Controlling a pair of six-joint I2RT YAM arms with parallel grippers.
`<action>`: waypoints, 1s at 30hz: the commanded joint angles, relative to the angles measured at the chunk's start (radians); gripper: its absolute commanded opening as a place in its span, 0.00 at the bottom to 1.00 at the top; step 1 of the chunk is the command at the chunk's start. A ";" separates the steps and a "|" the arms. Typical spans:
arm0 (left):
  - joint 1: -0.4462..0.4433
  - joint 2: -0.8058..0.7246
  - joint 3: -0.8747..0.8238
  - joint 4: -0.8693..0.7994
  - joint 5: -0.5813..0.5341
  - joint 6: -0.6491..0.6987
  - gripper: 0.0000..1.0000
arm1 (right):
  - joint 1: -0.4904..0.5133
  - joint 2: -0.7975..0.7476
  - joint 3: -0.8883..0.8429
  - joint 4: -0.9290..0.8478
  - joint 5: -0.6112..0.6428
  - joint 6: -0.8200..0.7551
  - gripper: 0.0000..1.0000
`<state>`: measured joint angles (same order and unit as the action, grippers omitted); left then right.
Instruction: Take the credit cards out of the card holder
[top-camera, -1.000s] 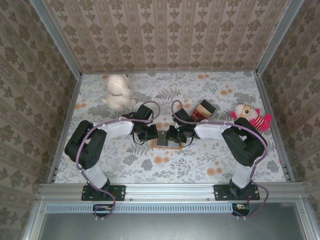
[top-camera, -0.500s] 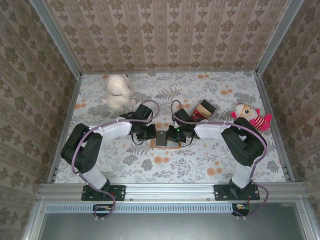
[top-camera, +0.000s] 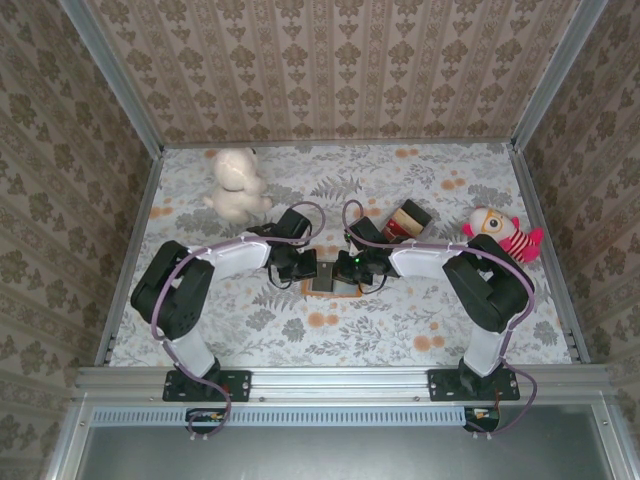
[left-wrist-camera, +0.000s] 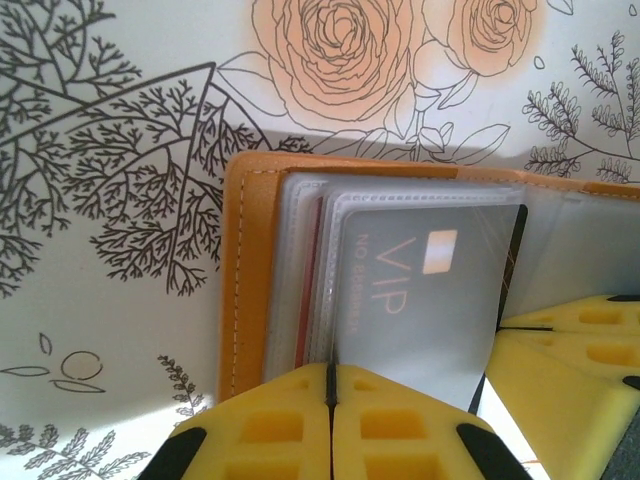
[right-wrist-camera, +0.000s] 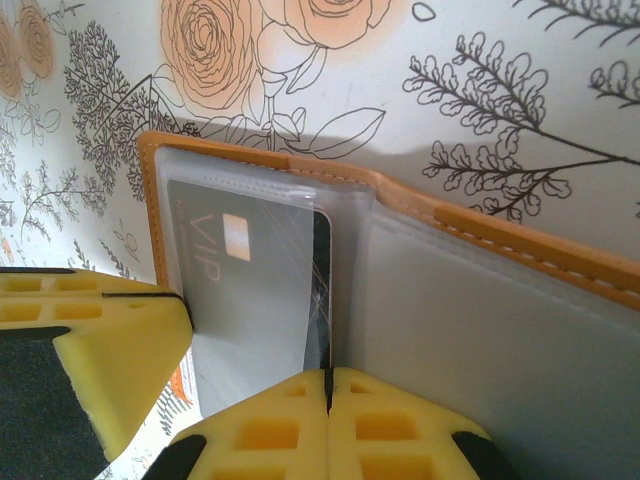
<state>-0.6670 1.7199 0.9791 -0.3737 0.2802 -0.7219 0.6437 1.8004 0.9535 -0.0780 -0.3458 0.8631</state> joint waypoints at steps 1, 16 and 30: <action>-0.008 0.037 -0.004 -0.049 -0.024 0.005 0.06 | -0.003 -0.008 -0.022 -0.007 -0.013 -0.018 0.04; -0.006 0.015 -0.022 -0.074 -0.054 0.009 0.10 | -0.016 -0.055 -0.055 -0.011 0.013 -0.016 0.01; -0.005 0.022 -0.034 -0.058 -0.042 0.009 0.10 | -0.019 -0.046 -0.078 0.105 -0.106 0.015 0.16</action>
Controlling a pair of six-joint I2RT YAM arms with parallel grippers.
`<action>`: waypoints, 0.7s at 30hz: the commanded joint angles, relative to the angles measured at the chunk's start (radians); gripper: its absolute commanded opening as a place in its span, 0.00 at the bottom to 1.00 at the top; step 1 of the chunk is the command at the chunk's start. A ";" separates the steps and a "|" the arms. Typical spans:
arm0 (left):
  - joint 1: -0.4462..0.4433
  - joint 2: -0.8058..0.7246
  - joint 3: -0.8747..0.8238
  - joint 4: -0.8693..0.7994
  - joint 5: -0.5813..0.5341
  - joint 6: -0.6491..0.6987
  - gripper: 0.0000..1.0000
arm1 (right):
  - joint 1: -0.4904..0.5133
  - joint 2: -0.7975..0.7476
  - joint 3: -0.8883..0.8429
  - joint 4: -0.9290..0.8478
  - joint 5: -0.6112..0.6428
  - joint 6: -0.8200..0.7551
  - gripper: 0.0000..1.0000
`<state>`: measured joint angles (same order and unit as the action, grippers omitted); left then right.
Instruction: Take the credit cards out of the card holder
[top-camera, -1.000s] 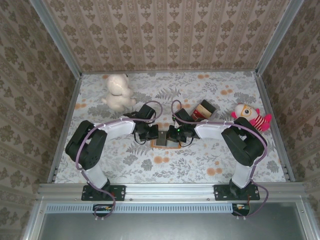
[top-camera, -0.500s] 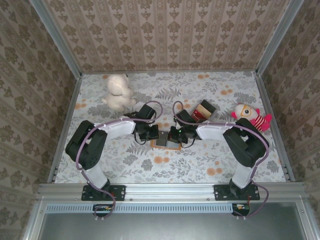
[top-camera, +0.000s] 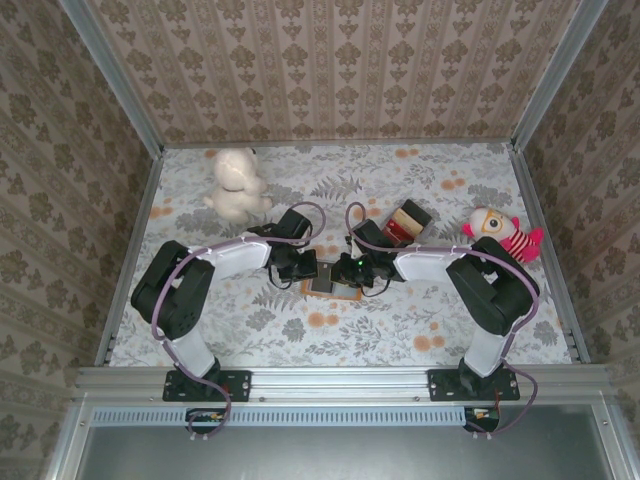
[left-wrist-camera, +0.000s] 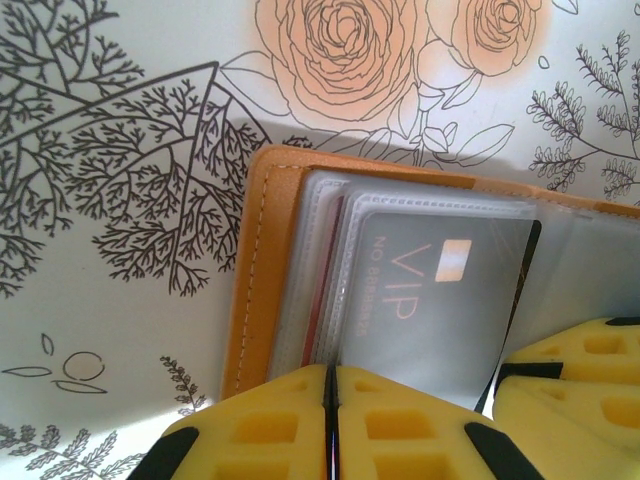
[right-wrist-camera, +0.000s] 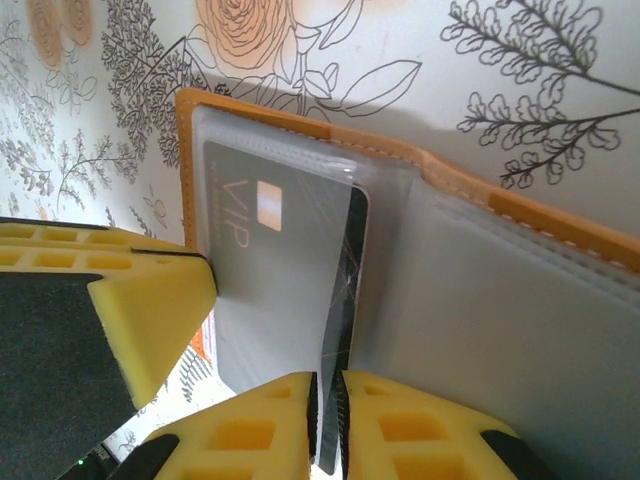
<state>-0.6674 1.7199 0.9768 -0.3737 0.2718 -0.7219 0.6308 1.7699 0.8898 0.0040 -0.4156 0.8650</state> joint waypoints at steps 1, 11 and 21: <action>-0.006 0.021 -0.032 -0.058 -0.034 0.009 0.10 | -0.006 -0.010 -0.013 0.022 -0.037 0.018 0.16; -0.006 0.021 -0.036 -0.056 -0.034 0.007 0.10 | -0.006 0.013 0.013 -0.078 0.036 0.023 0.16; -0.009 0.023 -0.048 -0.046 -0.027 0.002 0.10 | -0.006 0.067 -0.008 0.071 -0.067 0.052 0.17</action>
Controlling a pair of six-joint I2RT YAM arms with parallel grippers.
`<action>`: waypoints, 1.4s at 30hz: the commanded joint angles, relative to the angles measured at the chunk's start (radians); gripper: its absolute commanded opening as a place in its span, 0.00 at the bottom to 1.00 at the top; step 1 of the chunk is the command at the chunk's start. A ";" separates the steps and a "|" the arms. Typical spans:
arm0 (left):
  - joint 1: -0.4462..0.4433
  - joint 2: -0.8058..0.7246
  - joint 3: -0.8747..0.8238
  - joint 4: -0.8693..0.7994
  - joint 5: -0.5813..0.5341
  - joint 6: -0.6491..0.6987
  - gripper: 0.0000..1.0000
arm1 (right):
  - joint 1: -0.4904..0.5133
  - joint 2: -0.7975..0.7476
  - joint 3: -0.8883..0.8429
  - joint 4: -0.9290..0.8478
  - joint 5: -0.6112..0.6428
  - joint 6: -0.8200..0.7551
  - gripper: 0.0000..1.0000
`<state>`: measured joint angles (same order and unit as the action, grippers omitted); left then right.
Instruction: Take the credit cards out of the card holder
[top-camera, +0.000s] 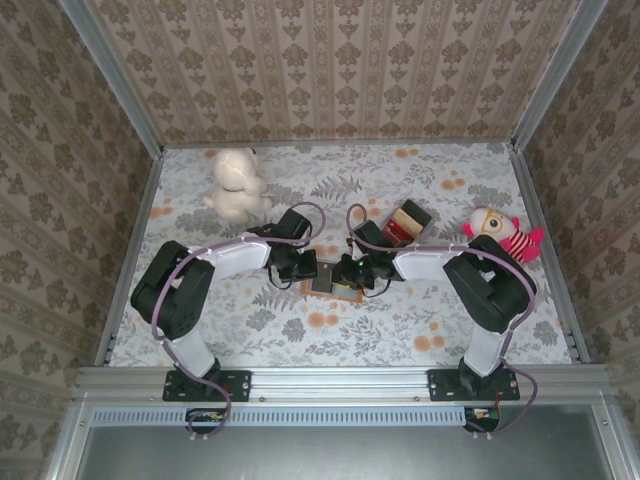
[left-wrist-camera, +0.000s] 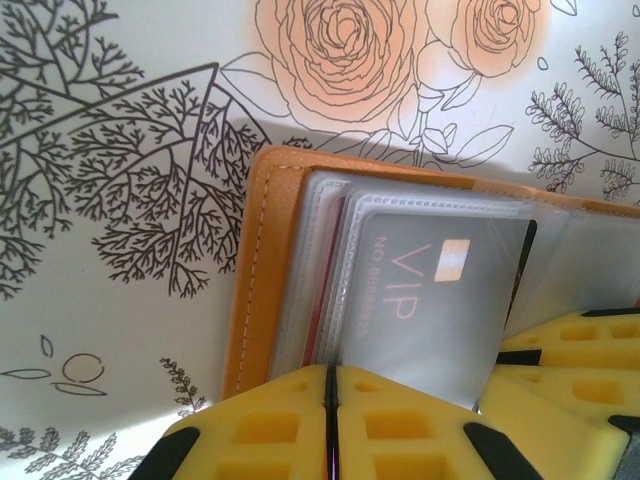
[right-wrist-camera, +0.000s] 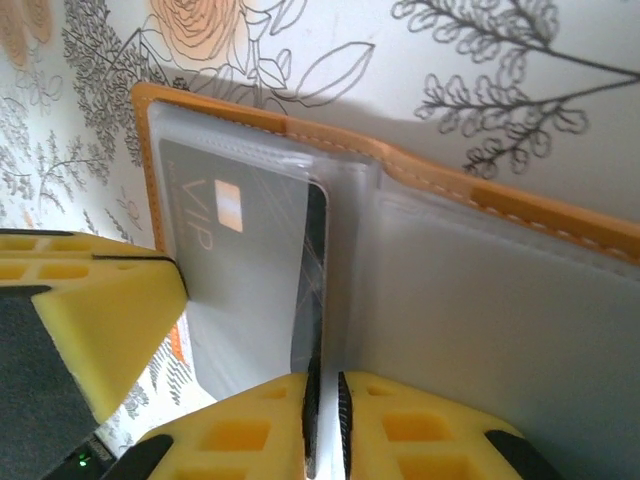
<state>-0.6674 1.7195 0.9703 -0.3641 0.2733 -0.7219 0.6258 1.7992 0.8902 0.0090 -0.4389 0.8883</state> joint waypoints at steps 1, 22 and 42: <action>-0.008 0.024 -0.041 -0.054 -0.028 0.001 0.10 | -0.002 0.042 -0.013 0.081 -0.051 0.034 0.17; -0.011 -0.034 -0.054 -0.086 -0.072 0.005 0.21 | -0.028 -0.020 -0.054 0.008 -0.017 -0.006 0.02; -0.009 -0.129 0.006 -0.046 -0.019 0.091 0.13 | -0.038 0.002 -0.048 0.015 -0.040 -0.014 0.04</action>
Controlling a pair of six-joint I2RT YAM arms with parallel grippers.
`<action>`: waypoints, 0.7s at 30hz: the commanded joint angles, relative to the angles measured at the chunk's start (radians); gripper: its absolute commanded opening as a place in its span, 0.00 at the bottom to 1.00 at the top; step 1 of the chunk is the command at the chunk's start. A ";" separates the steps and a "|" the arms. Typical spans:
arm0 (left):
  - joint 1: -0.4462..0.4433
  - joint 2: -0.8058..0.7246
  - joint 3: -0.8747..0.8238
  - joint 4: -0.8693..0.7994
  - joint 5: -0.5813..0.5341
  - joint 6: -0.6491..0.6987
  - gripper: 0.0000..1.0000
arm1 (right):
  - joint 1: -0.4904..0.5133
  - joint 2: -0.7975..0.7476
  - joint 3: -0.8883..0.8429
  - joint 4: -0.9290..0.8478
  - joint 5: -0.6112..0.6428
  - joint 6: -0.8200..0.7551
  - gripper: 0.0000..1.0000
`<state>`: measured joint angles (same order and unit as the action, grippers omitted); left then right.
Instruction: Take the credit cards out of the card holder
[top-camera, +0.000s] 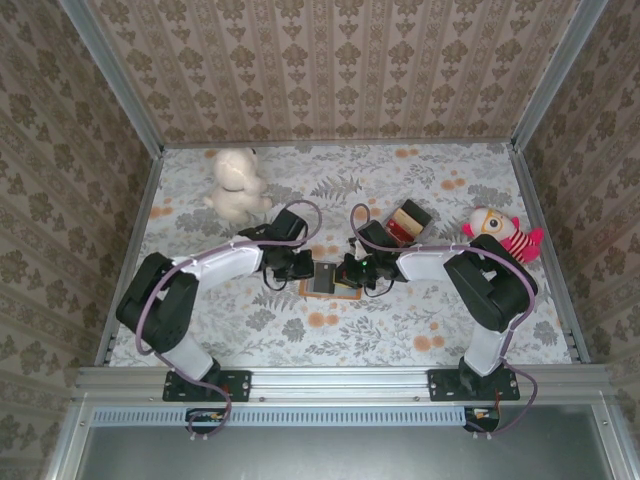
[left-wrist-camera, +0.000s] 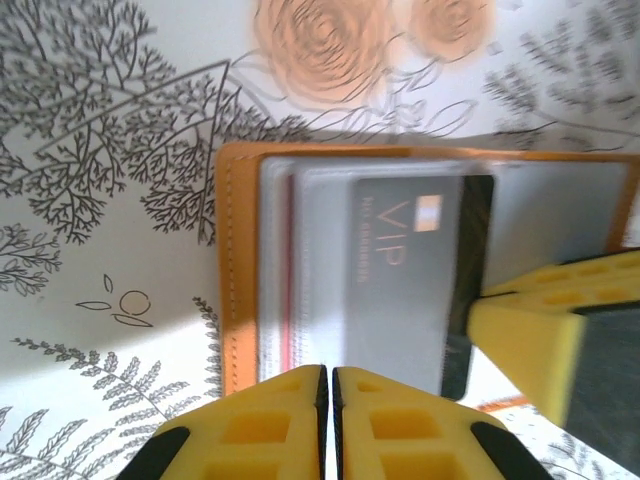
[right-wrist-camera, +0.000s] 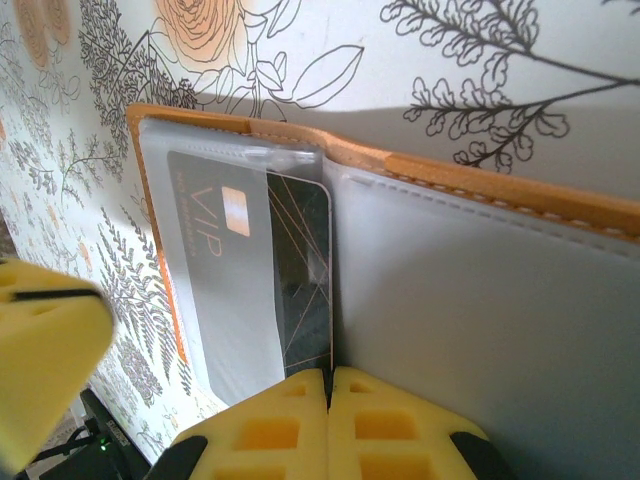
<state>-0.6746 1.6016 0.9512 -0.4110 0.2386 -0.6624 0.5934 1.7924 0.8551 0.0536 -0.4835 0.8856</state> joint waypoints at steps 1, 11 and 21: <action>-0.002 0.000 0.025 0.009 0.030 0.028 0.12 | -0.006 0.012 -0.012 -0.028 0.002 -0.009 0.04; -0.007 0.122 0.062 -0.016 0.006 0.007 0.05 | -0.005 0.022 -0.024 0.015 -0.012 -0.016 0.04; -0.030 0.141 0.014 -0.020 -0.033 -0.025 0.02 | -0.007 0.032 -0.039 0.074 -0.028 -0.010 0.27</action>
<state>-0.6956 1.7199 0.9928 -0.3962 0.2352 -0.6662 0.5934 1.7992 0.8360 0.1276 -0.5129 0.8864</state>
